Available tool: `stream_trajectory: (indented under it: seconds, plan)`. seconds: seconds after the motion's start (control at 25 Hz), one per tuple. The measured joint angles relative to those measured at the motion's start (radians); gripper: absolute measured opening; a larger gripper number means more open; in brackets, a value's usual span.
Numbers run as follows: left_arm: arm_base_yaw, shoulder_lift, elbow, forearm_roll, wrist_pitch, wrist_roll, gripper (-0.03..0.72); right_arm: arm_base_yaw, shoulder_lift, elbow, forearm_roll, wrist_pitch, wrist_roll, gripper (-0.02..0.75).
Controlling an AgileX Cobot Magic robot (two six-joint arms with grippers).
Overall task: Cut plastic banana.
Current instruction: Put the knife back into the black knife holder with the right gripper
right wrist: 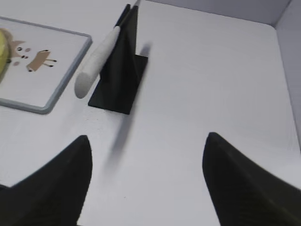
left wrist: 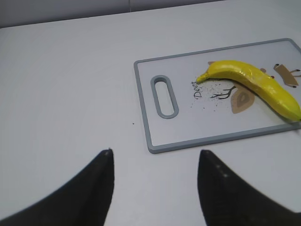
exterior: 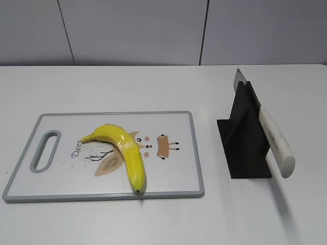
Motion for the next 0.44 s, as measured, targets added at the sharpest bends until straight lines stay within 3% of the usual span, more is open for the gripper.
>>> stream_trajectory:
  seconds: [0.44]
  plan:
    - [0.000,0.000,0.000,0.000,0.000,0.000,0.539,-0.030,0.000,0.000,0.002,0.000,0.001,0.519]
